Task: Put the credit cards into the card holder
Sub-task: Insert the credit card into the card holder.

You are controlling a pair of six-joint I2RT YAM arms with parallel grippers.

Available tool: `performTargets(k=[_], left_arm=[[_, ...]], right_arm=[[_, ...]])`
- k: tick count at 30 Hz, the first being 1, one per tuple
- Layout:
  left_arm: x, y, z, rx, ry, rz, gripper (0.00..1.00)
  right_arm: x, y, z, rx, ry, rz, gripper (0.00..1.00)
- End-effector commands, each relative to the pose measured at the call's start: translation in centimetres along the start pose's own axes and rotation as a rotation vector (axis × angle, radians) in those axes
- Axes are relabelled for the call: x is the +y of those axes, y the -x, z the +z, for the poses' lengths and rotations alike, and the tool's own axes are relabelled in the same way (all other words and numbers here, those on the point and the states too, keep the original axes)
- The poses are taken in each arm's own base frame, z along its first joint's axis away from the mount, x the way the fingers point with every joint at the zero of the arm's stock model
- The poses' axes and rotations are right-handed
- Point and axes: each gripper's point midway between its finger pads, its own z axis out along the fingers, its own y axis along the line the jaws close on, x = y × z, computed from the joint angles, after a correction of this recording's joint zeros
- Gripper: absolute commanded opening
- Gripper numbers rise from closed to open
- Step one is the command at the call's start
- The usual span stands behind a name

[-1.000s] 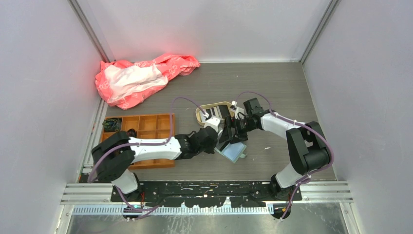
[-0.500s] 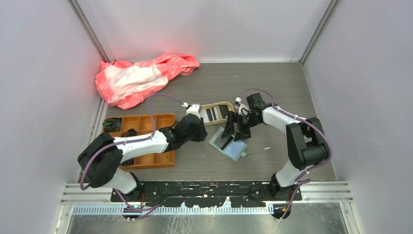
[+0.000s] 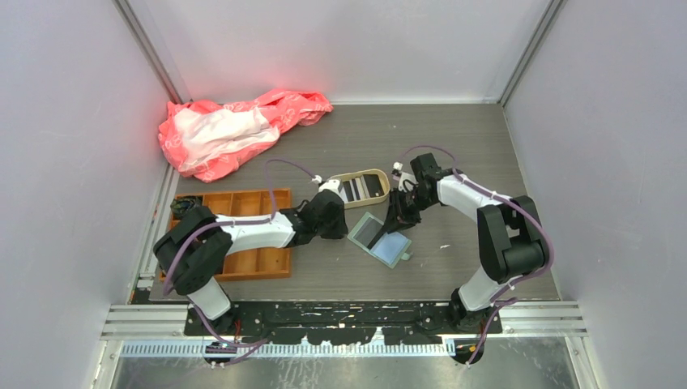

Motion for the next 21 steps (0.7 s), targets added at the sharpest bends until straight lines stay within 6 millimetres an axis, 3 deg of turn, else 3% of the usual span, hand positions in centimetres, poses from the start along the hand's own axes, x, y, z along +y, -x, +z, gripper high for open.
performTargets(k=[1,5,8,15,21], left_arm=[[-1.1,1.5,0.6,-0.015,-0.023,-0.013,0.21],[-0.8,1.4,1.1,0.001,-0.018,-0.012,0.2],[-0.8,1.2,1.3,0.013,-0.017,-0.007,0.2],[-0.9,0.0,1.7,0.055,-0.043,-0.013,0.18],[-1.1,-1.4,1.9,0.095,-0.071,-0.039,0.15]], right_arm=[[0.3,-0.1,-0.1,-0.017,-0.002,-0.026,0.21],[-0.4,-0.7,0.9,0.013,-0.029,0.006,0.08],[-1.1,-0.9,1.5,0.034,-0.05,0.034,0.05],[-1.7,-0.2,2.7,0.052,-0.064,0.057,0.03],[-0.7,1.6,3.6,0.044,-0.017,0.041,0.04]])
